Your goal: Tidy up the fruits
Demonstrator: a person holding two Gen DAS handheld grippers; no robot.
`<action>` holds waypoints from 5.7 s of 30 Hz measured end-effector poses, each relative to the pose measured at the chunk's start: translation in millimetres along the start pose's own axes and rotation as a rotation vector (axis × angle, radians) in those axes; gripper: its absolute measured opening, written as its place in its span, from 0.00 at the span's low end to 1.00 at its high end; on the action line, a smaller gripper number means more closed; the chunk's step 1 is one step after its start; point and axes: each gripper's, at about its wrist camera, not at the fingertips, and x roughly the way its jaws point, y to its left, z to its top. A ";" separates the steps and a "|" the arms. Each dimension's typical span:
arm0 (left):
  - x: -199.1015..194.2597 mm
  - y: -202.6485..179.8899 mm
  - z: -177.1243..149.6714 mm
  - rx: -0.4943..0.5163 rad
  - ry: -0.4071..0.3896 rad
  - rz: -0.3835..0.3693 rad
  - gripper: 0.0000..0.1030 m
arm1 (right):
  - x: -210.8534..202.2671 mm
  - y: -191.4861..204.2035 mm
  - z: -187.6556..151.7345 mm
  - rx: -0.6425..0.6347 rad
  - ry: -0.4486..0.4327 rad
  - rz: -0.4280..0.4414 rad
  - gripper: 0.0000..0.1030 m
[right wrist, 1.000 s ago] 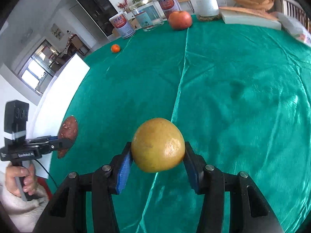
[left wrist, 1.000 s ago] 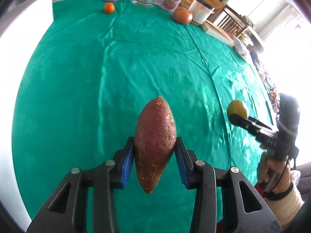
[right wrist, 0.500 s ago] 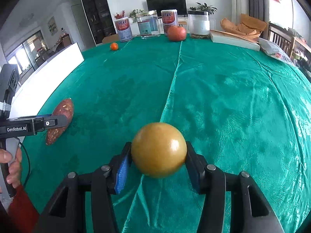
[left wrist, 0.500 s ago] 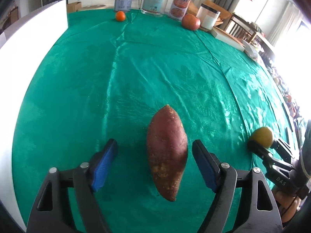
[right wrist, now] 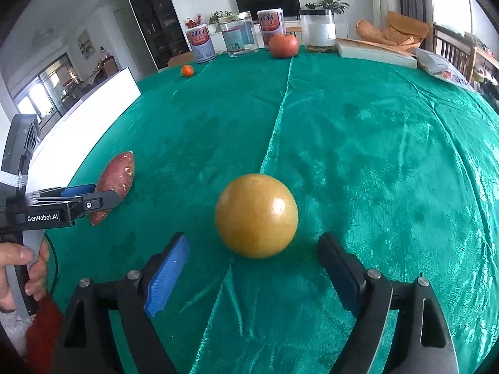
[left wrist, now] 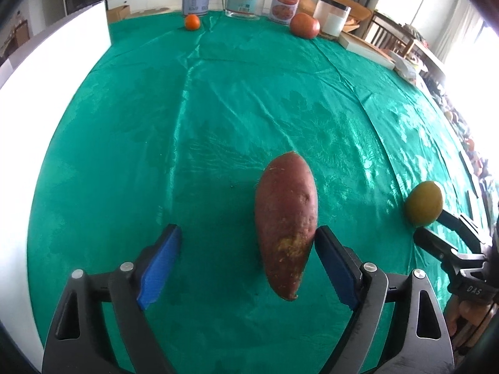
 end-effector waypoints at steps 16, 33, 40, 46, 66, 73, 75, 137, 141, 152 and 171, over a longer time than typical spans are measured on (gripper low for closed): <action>-11.7 -16.6 0.9 0.070 0.019 -0.036 0.39 | 6.1 8.5 33.9 -0.076 0.170 -0.024 0.49; -214.5 242.0 24.2 -0.413 -0.253 -0.049 0.39 | -0.6 349.2 126.9 -0.504 0.109 0.462 0.49; -136.3 338.8 30.1 -0.576 -0.046 0.062 0.39 | 81.5 461.5 111.7 -0.723 0.278 0.337 0.49; -104.4 356.6 15.9 -0.702 0.043 0.069 0.48 | 121.0 479.4 104.4 -0.818 0.342 0.207 0.60; -103.1 58.8 34.8 -0.210 -0.168 -0.083 0.93 | 53.0 81.3 59.5 -0.252 0.011 -0.146 1.00; -1.6 -21.3 27.1 -0.029 -0.100 0.045 0.93 | 17.3 -24.5 27.5 -0.019 -0.064 -0.314 1.00; 9.5 -24.6 28.1 -0.025 -0.105 0.070 0.93 | 19.0 -33.3 28.5 0.022 -0.074 -0.323 1.00; 33.0 22.4 145.5 -0.020 -0.129 0.007 0.98 | 29.8 -42.6 24.0 0.087 -0.017 -0.357 1.00; 70.0 50.9 230.9 -0.072 -0.124 0.046 0.97 | 30.0 -41.7 24.2 0.081 -0.016 -0.352 1.00; 148.1 90.6 297.8 -0.215 -0.130 0.160 0.43 | 31.9 -38.6 25.5 0.060 -0.012 -0.333 1.00; 39.3 66.3 78.0 -0.273 0.049 -0.362 0.25 | 31.9 -38.5 25.7 0.060 -0.011 -0.334 1.00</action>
